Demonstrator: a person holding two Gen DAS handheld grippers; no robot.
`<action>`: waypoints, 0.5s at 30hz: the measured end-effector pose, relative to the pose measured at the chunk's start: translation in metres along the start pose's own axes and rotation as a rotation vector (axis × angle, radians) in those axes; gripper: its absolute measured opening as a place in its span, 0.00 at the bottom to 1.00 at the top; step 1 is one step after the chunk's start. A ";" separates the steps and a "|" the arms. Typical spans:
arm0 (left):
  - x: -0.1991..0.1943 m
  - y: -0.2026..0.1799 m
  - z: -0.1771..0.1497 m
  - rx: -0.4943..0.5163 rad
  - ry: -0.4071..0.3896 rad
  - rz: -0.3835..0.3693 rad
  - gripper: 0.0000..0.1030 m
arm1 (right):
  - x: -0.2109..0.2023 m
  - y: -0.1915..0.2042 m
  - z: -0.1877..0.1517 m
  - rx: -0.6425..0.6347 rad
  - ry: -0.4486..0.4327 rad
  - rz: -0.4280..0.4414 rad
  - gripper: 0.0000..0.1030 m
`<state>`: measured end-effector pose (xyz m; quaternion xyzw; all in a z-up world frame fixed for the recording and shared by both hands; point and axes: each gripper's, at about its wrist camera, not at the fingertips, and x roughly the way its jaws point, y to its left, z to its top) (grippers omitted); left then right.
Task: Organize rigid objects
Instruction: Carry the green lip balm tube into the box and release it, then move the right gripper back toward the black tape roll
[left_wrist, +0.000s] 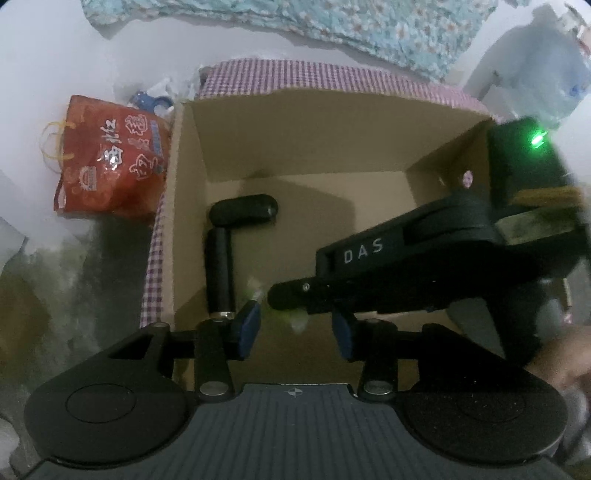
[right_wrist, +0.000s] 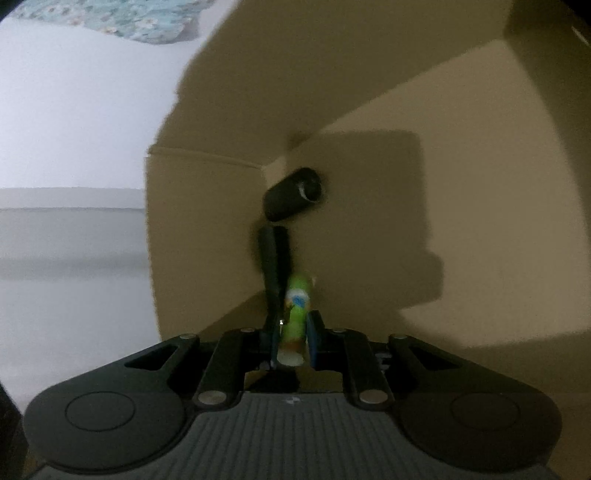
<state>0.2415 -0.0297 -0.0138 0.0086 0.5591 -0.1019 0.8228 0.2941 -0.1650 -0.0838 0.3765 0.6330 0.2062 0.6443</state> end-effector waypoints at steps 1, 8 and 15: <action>-0.003 0.000 -0.001 0.001 -0.008 0.001 0.46 | 0.001 -0.002 0.000 0.015 0.008 -0.002 0.17; -0.034 0.004 -0.016 -0.023 -0.069 -0.028 0.49 | -0.003 -0.003 -0.008 0.054 -0.004 0.029 0.18; -0.086 0.009 -0.038 -0.034 -0.207 -0.083 0.54 | -0.055 0.002 -0.041 0.008 -0.096 0.097 0.18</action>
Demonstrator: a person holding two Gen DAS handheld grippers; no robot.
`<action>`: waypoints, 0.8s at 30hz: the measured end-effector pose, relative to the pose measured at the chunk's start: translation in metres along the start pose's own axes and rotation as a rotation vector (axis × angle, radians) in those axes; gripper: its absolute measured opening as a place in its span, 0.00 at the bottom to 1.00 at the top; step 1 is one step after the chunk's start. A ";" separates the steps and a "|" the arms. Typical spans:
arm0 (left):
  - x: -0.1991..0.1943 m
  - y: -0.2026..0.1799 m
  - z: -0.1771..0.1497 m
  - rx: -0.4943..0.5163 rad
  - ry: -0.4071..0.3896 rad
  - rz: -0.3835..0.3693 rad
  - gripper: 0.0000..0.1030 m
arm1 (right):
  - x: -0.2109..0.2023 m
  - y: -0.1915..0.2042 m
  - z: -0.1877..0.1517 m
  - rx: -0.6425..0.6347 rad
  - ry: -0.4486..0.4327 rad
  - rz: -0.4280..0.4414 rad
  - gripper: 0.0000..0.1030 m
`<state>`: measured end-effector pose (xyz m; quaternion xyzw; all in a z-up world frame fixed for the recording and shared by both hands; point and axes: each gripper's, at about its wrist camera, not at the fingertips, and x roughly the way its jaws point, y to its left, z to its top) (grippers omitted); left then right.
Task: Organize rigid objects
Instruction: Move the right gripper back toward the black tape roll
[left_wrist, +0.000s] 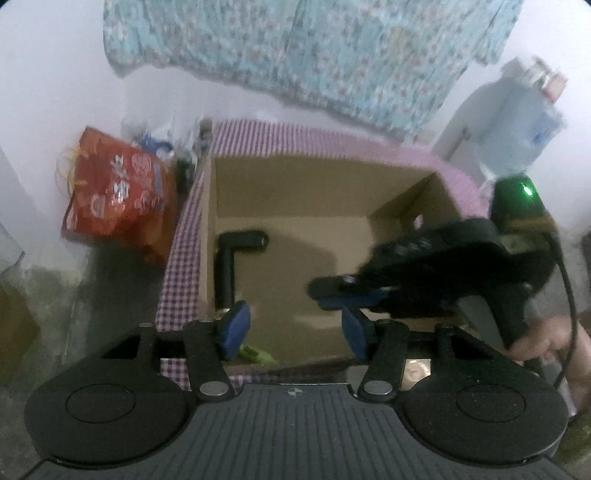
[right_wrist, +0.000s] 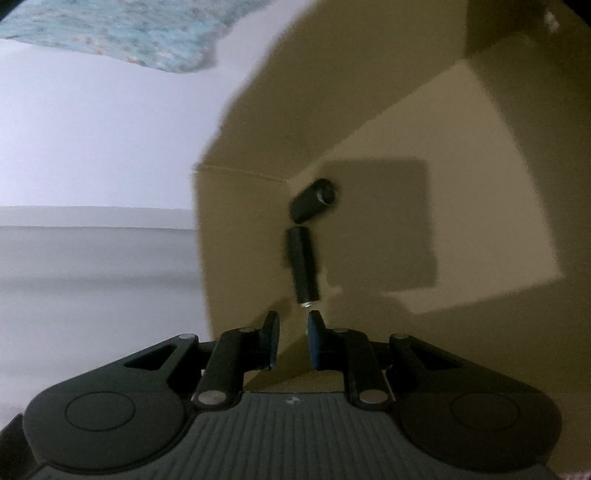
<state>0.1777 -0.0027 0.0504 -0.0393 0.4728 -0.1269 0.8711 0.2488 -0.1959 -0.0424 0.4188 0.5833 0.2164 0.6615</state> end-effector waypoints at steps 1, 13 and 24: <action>-0.010 0.000 -0.003 0.000 -0.027 -0.011 0.57 | -0.012 0.002 -0.007 -0.016 -0.019 0.013 0.18; -0.051 -0.021 -0.066 0.066 -0.157 -0.103 0.71 | -0.172 -0.026 -0.144 -0.112 -0.379 0.045 0.23; 0.028 -0.085 -0.123 0.298 -0.050 -0.043 0.66 | -0.144 -0.095 -0.210 -0.064 -0.372 -0.230 0.24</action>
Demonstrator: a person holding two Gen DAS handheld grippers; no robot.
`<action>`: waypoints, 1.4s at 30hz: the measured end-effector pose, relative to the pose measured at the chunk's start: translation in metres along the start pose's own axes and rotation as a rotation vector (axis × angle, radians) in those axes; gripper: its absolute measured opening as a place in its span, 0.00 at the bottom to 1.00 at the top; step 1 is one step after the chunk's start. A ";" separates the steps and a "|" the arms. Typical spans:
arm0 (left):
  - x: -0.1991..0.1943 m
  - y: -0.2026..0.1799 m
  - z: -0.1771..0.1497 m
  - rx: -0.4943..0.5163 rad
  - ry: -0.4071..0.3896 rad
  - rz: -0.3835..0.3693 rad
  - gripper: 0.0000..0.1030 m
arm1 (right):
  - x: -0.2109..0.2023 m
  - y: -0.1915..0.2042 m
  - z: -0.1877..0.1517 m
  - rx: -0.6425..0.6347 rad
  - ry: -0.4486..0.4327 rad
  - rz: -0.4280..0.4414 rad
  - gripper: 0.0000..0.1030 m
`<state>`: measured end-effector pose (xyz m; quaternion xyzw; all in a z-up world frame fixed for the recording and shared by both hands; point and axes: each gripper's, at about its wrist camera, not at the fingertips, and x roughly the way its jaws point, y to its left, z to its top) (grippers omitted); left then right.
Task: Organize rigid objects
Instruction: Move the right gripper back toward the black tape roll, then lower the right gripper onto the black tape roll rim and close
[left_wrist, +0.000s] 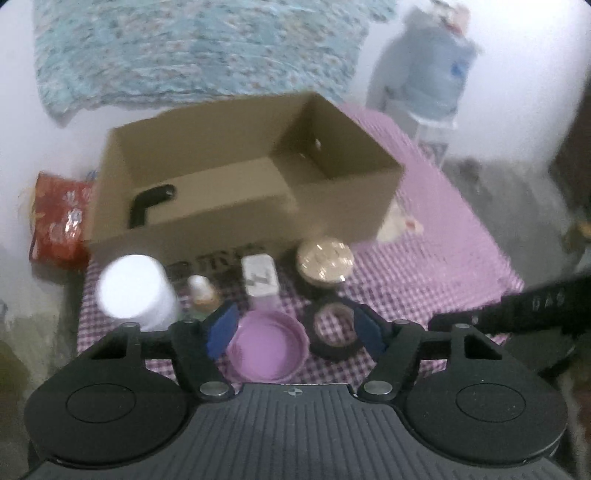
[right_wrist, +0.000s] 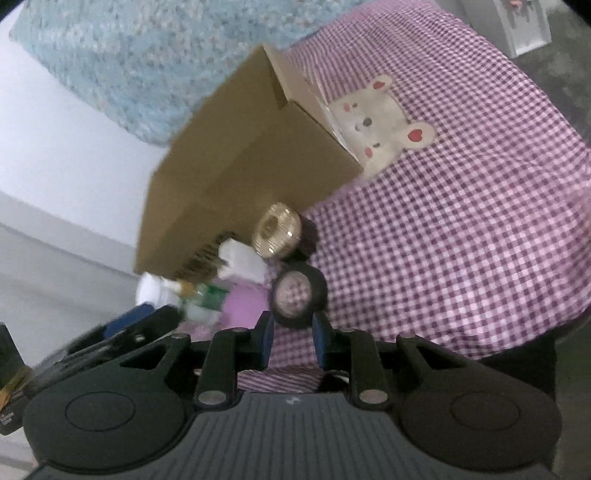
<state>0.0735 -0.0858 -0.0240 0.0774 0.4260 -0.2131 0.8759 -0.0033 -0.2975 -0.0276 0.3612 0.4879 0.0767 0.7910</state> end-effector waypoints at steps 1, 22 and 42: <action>0.007 -0.006 -0.003 0.033 0.006 0.010 0.65 | 0.002 0.001 0.002 -0.009 0.001 -0.007 0.24; 0.061 -0.053 -0.035 0.298 0.176 -0.039 0.56 | 0.086 0.021 0.034 -0.317 0.106 -0.119 0.22; 0.062 -0.071 -0.033 0.351 0.184 -0.064 0.55 | 0.058 -0.018 0.035 -0.265 0.076 -0.225 0.15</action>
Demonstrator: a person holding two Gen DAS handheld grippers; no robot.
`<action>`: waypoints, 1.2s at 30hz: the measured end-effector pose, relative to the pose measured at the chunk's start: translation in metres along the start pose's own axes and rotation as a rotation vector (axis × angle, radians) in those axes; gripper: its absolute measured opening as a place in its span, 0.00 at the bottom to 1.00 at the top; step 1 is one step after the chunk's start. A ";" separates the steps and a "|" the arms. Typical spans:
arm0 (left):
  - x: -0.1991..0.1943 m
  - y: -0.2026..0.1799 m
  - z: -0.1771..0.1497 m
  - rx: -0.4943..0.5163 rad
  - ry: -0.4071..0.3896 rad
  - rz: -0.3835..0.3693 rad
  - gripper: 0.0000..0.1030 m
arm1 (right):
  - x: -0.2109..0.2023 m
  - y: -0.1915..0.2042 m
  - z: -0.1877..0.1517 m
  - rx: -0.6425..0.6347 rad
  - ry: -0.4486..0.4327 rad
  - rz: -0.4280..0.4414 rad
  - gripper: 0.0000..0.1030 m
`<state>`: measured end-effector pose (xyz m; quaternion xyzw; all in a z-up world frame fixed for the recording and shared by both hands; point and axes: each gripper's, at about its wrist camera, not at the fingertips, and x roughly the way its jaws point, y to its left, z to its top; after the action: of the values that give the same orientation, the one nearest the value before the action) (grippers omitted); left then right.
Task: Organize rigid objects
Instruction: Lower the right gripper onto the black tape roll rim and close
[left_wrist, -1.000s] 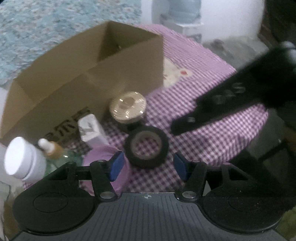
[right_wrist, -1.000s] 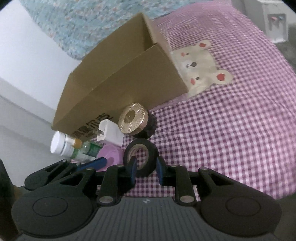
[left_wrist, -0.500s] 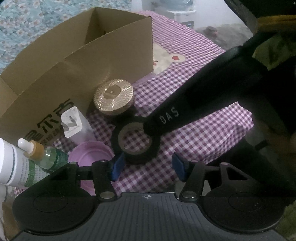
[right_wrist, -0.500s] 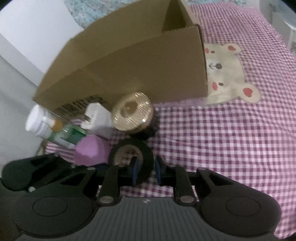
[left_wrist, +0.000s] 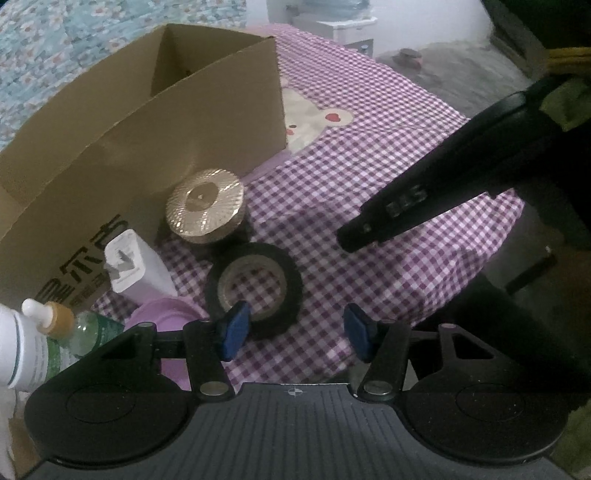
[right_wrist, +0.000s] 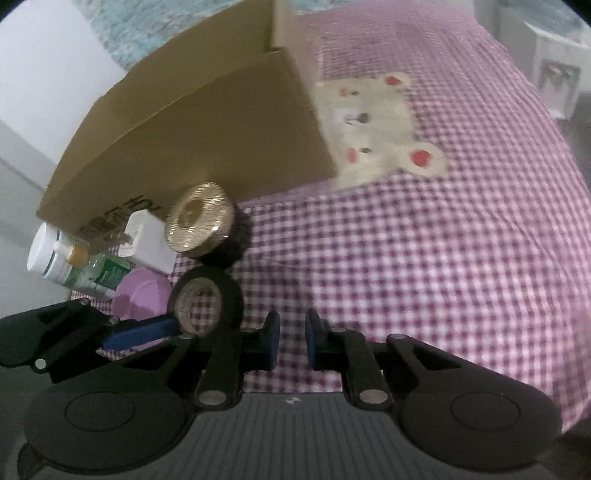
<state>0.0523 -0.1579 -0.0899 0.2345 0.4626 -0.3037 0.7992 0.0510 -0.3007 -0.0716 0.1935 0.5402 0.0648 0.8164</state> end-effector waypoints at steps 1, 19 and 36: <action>0.000 -0.001 0.000 0.004 0.000 -0.001 0.55 | -0.002 -0.004 -0.003 0.013 -0.006 0.005 0.16; 0.005 0.013 -0.001 -0.024 0.028 0.021 0.56 | 0.025 0.033 0.013 -0.113 0.011 0.096 0.21; 0.008 0.017 0.000 -0.012 0.026 0.013 0.59 | 0.038 0.045 0.016 -0.191 0.044 0.077 0.17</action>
<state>0.0674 -0.1485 -0.0951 0.2368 0.4731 -0.2926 0.7966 0.0860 -0.2513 -0.0813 0.1342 0.5417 0.1517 0.8158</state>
